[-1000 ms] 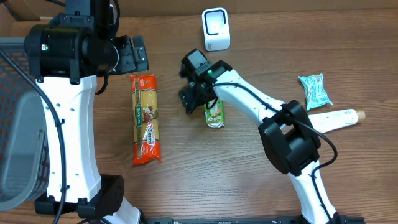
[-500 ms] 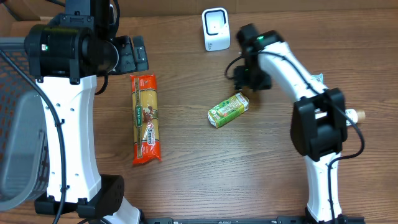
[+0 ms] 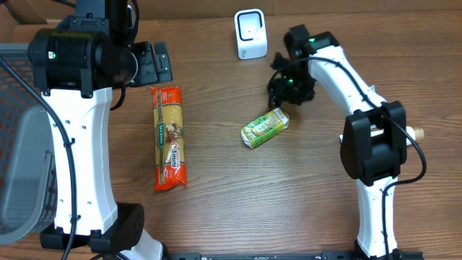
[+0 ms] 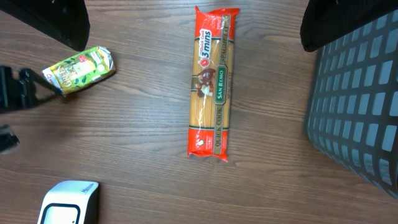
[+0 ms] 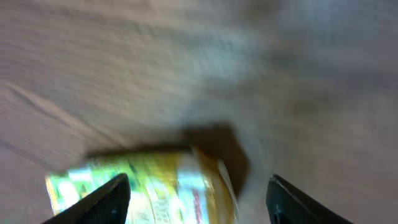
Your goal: Scan the item barcode
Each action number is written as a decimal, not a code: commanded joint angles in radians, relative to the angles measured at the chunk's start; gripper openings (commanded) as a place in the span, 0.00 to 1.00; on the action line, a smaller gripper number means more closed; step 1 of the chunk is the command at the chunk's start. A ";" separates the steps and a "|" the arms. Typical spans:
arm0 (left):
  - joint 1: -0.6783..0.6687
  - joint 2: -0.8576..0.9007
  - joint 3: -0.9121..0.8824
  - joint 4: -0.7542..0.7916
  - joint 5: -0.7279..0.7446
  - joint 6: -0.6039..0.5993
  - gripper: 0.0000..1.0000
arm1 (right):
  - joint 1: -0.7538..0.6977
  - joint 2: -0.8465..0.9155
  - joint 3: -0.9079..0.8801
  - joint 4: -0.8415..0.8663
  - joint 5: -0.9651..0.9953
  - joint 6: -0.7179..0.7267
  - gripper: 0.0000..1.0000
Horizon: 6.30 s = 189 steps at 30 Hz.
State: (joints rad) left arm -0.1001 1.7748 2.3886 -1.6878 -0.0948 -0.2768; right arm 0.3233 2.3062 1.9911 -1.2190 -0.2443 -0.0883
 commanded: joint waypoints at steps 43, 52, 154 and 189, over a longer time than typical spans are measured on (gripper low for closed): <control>0.001 0.004 0.002 -0.002 -0.010 0.019 1.00 | 0.107 -0.006 -0.045 -0.296 0.096 0.080 0.59; 0.001 0.004 0.002 -0.002 -0.010 0.019 1.00 | 0.197 -0.006 -0.045 -0.385 0.087 0.061 0.64; 0.001 0.004 0.002 -0.002 -0.010 0.019 1.00 | 0.006 -0.071 -0.285 0.134 -0.119 -0.653 0.86; 0.001 0.004 0.002 -0.002 -0.010 0.019 1.00 | 0.006 -0.127 -0.336 0.175 -0.071 -0.201 0.04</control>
State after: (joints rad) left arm -0.1001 1.7748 2.3886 -1.6878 -0.0948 -0.2768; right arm 0.3294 2.2139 1.6192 -1.0489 -0.5377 -0.4591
